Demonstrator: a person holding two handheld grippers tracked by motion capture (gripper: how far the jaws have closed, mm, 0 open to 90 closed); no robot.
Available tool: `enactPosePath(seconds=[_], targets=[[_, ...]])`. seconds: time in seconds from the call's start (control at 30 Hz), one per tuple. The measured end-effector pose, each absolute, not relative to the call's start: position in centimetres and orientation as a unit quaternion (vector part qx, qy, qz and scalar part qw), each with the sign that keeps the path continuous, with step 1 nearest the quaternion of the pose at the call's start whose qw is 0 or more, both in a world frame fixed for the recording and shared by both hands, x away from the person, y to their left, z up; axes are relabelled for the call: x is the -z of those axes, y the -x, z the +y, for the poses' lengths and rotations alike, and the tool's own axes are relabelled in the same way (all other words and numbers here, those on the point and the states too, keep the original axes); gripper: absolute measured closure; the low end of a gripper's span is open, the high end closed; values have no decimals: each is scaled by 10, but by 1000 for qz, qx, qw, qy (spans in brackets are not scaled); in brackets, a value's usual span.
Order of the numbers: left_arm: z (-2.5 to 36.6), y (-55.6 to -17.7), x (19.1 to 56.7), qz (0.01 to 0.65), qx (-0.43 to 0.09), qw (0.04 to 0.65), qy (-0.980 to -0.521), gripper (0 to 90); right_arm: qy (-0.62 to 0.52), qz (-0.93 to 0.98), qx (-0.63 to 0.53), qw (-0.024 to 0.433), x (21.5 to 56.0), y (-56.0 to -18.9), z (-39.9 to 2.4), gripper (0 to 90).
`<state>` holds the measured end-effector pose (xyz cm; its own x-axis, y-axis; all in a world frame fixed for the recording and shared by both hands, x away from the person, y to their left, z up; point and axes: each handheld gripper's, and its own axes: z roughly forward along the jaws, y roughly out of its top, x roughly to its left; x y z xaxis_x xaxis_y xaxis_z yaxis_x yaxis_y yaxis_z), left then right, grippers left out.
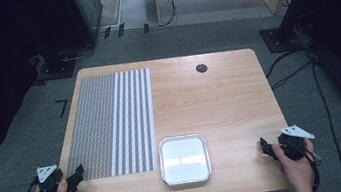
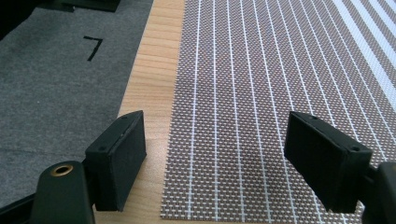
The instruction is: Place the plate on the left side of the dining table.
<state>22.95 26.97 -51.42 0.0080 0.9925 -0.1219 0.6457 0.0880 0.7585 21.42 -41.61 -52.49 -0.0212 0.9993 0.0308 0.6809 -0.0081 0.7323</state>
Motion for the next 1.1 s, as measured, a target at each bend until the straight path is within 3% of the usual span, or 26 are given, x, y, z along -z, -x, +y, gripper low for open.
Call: enactPosePath(seconds=[1.1], targets=[[249, -230, 496, 651, -277, 367, -604, 213, -647, 624, -349, 265, 510, -210, -407, 146]])
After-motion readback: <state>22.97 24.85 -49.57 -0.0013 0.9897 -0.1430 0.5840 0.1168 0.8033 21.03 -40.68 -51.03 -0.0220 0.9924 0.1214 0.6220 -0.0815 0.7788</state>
